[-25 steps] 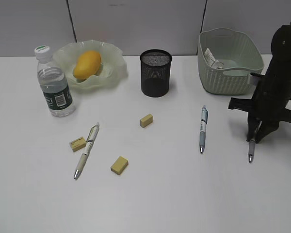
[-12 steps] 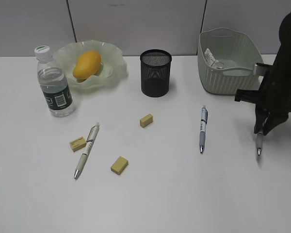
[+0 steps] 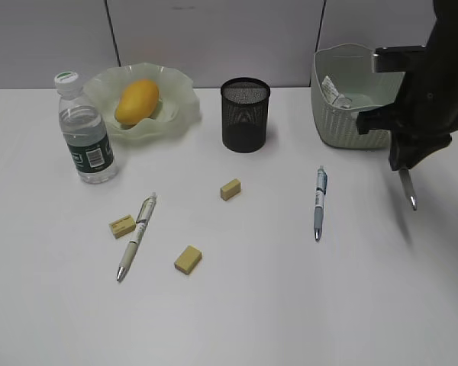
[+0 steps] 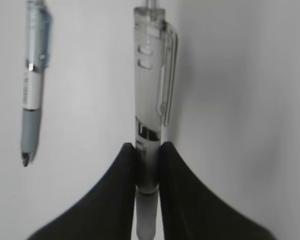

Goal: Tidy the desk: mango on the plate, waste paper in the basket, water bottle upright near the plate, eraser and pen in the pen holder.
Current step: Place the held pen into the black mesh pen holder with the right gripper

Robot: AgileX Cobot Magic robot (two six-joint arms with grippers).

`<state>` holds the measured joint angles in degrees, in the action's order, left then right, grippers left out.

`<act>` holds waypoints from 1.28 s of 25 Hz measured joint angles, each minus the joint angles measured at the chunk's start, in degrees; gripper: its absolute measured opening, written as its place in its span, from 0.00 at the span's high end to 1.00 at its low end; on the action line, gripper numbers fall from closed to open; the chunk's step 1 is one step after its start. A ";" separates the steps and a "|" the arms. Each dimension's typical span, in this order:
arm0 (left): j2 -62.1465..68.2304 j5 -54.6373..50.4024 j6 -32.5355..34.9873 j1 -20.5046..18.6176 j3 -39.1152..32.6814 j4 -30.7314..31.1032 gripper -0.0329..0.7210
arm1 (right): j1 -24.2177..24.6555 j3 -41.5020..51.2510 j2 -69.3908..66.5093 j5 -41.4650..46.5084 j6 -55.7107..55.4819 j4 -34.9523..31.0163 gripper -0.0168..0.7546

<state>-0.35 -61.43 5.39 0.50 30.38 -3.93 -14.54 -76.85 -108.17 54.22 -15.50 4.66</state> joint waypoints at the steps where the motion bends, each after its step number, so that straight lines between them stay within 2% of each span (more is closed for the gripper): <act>1: 0.00 0.00 0.00 0.00 0.00 0.00 0.63 | -1.25 0.00 0.20 -0.59 2.06 0.00 0.83; 8: 0.00 0.00 0.00 0.00 0.00 0.05 0.64 | -6.66 -2.07 0.27 -8.56 7.21 -1.78 0.83; 13: 0.00 0.00 0.00 0.00 0.00 0.05 0.64 | -6.76 -5.60 0.27 -17.79 7.51 -2.78 0.83; 24: 0.00 0.00 0.00 0.00 0.00 0.05 0.64 | -6.76 -7.12 -1.98 -48.61 7.60 -5.30 0.83; 27: 0.00 0.00 0.00 0.00 0.00 0.05 0.64 | -6.76 -7.18 -4.58 -54.61 7.60 -5.61 0.83; 32: 0.00 0.00 0.00 0.00 0.00 0.05 0.64 | -6.76 -7.18 -8.54 -61.68 7.60 -0.51 0.83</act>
<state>-0.35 -61.43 5.39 0.50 30.38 -3.88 -21.30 -84.03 -116.71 -7.46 -7.90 4.14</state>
